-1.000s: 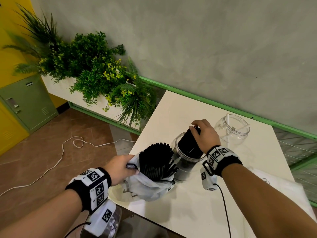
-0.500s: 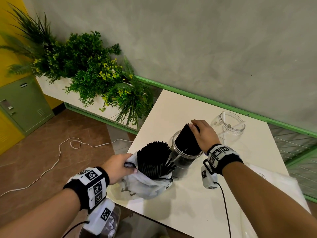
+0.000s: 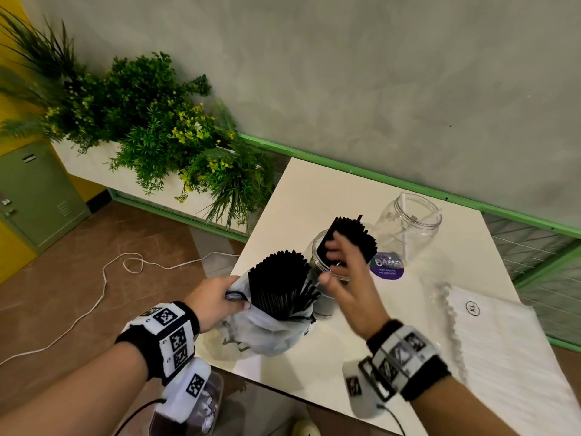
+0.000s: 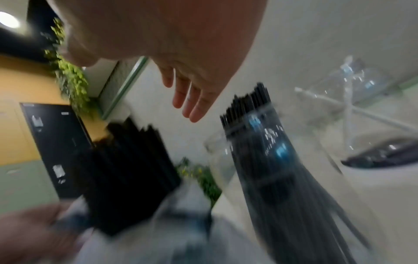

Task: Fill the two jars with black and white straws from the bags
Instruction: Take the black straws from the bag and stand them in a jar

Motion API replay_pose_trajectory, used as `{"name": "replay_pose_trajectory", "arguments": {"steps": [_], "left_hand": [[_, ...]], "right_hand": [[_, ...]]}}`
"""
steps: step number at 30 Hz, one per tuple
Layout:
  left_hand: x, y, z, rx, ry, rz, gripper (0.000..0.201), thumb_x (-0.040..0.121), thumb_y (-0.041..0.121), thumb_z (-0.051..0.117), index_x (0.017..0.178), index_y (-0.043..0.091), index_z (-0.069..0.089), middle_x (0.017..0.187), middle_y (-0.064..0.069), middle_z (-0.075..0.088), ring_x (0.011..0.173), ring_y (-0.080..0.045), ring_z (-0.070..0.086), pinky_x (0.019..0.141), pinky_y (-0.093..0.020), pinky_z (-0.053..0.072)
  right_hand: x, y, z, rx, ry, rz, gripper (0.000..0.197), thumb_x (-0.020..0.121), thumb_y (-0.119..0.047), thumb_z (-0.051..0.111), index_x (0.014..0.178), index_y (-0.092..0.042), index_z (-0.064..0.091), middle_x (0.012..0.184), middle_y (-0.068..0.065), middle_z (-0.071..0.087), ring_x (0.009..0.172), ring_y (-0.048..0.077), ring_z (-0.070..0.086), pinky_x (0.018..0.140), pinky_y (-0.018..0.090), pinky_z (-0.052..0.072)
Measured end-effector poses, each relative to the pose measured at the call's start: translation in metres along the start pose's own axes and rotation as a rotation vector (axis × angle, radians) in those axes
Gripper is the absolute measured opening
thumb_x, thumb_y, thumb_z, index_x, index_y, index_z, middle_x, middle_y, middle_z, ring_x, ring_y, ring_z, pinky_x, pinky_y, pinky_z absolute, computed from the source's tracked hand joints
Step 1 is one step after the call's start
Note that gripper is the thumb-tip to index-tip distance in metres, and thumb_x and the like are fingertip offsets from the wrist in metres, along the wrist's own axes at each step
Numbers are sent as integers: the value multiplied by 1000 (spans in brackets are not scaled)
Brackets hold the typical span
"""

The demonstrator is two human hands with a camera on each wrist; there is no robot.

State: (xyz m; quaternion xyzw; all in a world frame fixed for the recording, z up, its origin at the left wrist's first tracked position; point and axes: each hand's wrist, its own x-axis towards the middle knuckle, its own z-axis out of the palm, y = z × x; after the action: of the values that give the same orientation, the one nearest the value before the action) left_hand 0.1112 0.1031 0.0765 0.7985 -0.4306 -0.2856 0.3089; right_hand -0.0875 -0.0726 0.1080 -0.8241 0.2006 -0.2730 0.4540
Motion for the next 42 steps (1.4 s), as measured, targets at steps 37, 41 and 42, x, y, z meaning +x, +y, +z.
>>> {"name": "replay_pose_trajectory", "arguments": {"steps": [37, 41, 42], "left_hand": [[-2, 10, 8, -226, -8, -49, 15, 92, 9, 55, 104, 15, 62, 89, -16, 68, 76, -33, 67, 61, -45, 58], [1, 7, 8, -168, 0, -32, 15, 91, 11, 55, 103, 16, 62, 89, -16, 69, 79, -34, 66, 68, -50, 55], [1, 7, 8, -158, 2, -29, 15, 91, 10, 55, 103, 16, 62, 89, -15, 69, 80, -32, 66, 68, -49, 55]], "right_hand": [[24, -45, 10, 326, 200, 154, 10, 87, 3, 60, 82, -3, 54, 74, 2, 62, 74, 13, 59, 78, 27, 49], [38, -64, -5, 399, 303, 82, 15, 90, 2, 53, 85, -12, 49, 78, 8, 67, 71, 25, 64, 84, 54, 50], [41, -68, -9, 427, 321, 69, 17, 91, 4, 50, 87, -12, 46, 80, 8, 67, 68, 24, 64, 83, 56, 50]]}}
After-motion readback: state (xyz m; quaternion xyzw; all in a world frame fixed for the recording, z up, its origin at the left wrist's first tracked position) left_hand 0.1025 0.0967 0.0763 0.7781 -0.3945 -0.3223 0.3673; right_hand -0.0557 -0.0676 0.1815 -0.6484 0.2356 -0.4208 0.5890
